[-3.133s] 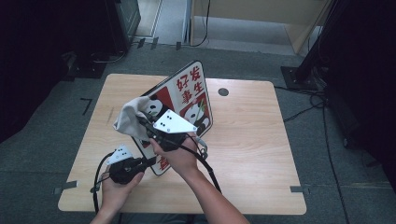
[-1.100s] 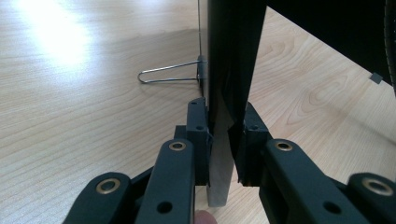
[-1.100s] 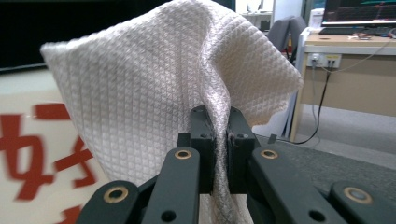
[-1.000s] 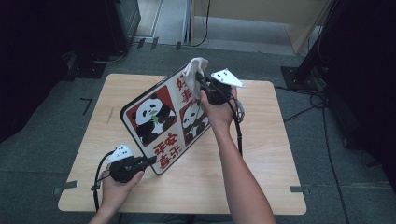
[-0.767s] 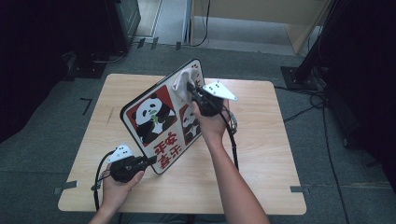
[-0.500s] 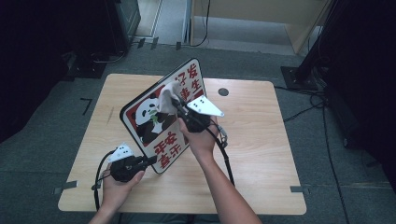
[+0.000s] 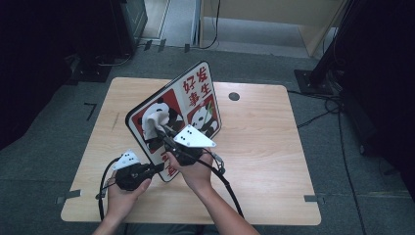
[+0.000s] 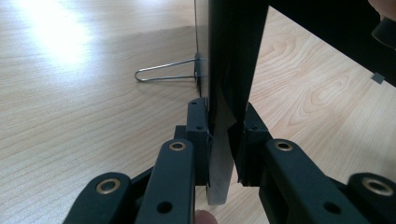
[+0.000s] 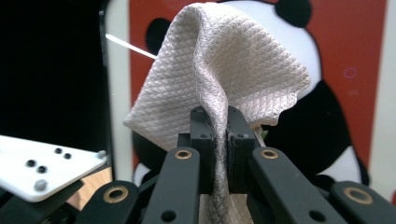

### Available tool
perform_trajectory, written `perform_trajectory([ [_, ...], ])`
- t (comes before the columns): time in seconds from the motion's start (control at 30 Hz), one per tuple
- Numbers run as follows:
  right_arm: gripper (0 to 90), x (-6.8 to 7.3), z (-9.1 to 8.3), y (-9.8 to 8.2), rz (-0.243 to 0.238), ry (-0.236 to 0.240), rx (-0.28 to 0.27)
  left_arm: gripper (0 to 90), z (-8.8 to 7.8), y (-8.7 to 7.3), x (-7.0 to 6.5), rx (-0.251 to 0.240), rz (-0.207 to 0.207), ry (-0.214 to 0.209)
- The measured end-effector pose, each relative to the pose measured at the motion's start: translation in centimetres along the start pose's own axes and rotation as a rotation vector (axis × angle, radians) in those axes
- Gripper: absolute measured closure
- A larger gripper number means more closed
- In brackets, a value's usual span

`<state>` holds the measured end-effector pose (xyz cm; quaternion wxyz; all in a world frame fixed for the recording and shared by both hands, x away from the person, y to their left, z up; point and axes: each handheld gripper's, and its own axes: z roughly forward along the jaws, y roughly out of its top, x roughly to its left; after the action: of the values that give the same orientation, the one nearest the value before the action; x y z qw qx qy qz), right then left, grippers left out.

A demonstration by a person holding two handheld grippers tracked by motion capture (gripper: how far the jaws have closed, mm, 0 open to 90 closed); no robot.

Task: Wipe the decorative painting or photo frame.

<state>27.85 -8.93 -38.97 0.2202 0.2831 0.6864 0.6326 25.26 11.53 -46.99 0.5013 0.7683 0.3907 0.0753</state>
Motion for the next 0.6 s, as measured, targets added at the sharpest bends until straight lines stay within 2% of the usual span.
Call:
perform_trajectory([
  [0.1,84.9,0.2,0.0,-0.1,-0.021,0.007,0.003,79.6,0.0,0.0,0.0,-0.001,0.003,0.000],
  [0.17,84.9,-0.1,0.0,0.0,-0.023,0.013,0.005,79.6,0.0,0.0,0.0,-0.001,0.002,-0.001],
  [0.27,85.0,-0.7,-0.1,0.2,-0.028,-0.002,0.002,79.6,0.0,0.0,0.0,-0.001,0.002,-0.002],
  [0.4,85.1,-2.3,-0.1,0.3,-0.025,-0.047,-0.002,79.6,0.0,0.0,0.1,-0.002,0.004,-0.003],
  [0.6,85.0,-5.7,0.0,0.3,0.002,-0.147,0.011,79.6,0.0,0.0,0.1,-0.003,0.007,-0.006],
])
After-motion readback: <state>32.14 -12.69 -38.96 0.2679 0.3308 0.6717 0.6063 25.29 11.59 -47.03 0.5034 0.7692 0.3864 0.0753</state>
